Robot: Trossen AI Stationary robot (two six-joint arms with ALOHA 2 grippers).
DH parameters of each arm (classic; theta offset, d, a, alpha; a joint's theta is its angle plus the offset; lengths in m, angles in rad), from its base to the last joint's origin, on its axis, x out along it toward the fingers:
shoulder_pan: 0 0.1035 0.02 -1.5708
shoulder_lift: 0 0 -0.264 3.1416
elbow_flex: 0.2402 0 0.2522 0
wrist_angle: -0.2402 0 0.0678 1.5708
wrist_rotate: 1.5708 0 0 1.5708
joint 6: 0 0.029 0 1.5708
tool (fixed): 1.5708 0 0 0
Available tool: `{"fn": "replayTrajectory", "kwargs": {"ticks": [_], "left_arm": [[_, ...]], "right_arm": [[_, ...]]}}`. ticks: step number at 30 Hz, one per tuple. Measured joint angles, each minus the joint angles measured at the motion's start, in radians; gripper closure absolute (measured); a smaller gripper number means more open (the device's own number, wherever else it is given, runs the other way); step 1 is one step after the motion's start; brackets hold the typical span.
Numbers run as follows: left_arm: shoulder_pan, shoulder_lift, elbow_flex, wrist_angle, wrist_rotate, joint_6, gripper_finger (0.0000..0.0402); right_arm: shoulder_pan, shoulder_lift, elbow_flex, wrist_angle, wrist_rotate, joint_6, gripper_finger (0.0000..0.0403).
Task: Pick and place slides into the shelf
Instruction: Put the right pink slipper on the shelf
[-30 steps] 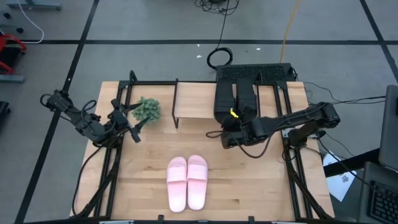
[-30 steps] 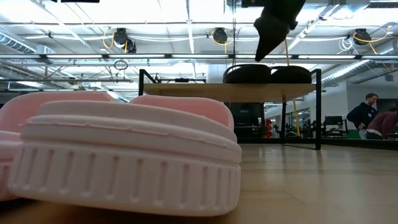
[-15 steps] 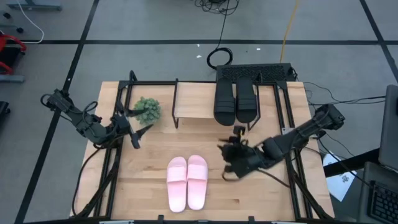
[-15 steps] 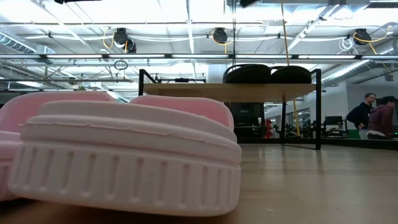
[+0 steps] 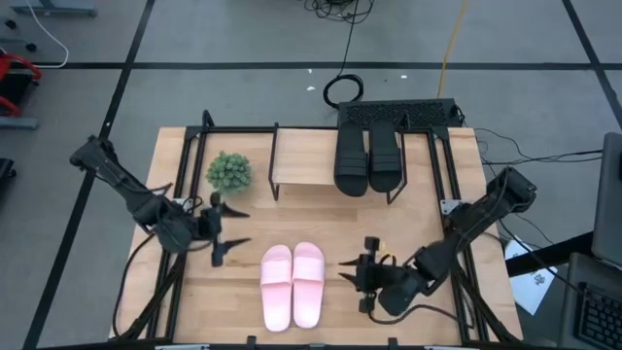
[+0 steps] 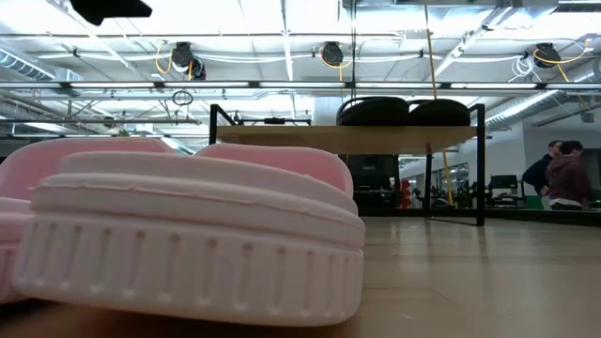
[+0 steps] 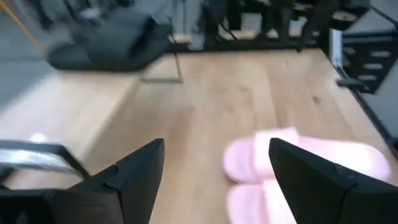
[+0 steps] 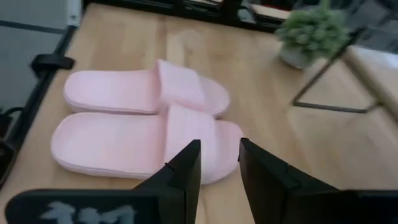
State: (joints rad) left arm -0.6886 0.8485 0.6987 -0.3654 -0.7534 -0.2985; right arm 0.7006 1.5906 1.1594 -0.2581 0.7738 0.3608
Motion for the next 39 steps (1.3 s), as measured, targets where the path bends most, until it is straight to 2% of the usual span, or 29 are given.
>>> {"fn": "replayTrajectory", "kwargs": {"ticks": [6,10,18,21,24,28,31,35,39], "left_arm": [[0.000,0.102,0.000,0.000,0.102,-0.130,0.0108],[0.000,0.162,0.000,0.012,0.097,-0.205,0.0108],[-0.010,0.287,0.000,0.103,0.106,-0.318,0.0108],[-0.040,0.335,0.000,0.211,0.125,-0.299,0.0108],[-0.081,0.368,0.057,0.228,0.124,-0.251,0.0108],[-0.160,0.416,0.222,0.117,0.032,-0.193,0.0108],[-0.218,0.480,0.359,-0.042,-0.062,-0.190,0.0108],[-0.275,0.586,0.513,-0.317,-0.145,-0.338,0.0108],[-0.304,0.679,0.588,-0.581,-0.138,-0.549,0.0108]], "right_arm": [[-0.076,0.002,-0.100,0.123,-0.170,-0.043,0.0305],[-0.111,0.001,-0.126,0.148,-0.243,-0.035,0.0305],[-0.053,0.002,-0.135,0.290,-0.252,-0.119,0.0305],[-0.017,0.020,-0.135,0.340,-0.242,-0.125,0.0305],[0.016,0.045,-0.117,0.415,-0.228,-0.201,0.0305],[0.055,0.074,0.004,0.404,-0.206,-0.327,0.0305],[0.083,0.131,0.115,0.312,-0.110,-0.418,0.0305],[0.085,0.236,0.252,0.131,0.006,-0.405,0.0305],[0.064,0.345,0.345,-0.003,0.064,-0.301,0.0305]]}}
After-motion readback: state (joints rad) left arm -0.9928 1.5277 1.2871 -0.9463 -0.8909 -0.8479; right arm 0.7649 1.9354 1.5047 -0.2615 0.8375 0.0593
